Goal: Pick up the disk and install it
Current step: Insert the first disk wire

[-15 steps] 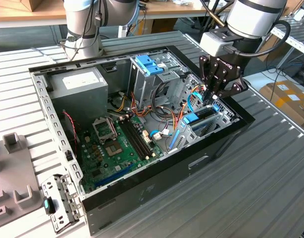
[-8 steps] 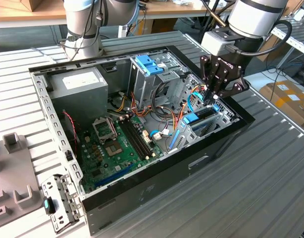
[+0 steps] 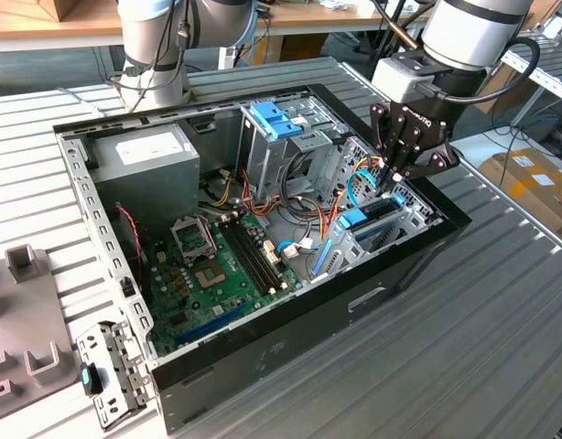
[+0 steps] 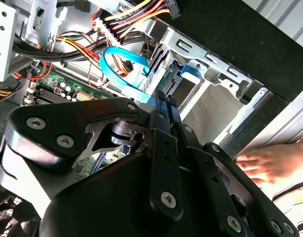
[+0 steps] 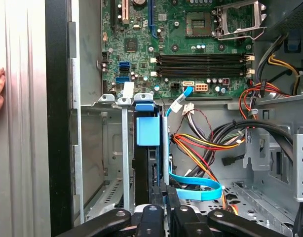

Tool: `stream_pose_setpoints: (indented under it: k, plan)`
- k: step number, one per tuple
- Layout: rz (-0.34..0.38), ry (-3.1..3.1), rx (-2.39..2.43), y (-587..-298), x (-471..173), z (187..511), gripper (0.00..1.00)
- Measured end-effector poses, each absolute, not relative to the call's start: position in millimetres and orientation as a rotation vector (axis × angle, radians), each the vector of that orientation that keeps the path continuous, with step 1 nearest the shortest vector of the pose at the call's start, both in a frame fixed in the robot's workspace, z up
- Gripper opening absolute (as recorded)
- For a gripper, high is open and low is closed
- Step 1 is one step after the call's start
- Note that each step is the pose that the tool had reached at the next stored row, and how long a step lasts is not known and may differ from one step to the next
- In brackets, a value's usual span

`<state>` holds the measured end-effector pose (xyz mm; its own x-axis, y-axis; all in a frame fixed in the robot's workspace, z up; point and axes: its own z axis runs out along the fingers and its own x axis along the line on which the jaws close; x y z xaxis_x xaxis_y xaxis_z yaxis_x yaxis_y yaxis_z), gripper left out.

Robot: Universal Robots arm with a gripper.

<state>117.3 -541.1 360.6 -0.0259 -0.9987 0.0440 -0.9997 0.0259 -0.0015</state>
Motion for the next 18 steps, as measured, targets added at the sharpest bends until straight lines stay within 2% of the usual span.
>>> stream_pose_setpoints:
  k: [7, 15, 16, 18]
  plan:
    - [0.096, -2.259, 2.201, -542, 110, 361, 0.15]
    - [0.101, -2.264, 2.205, -544, 103, 361, 0.15]
    - [0.101, -2.264, 2.205, -544, 103, 361, 0.16]
    - [0.101, -2.264, 2.205, -545, 102, 361, 0.29]
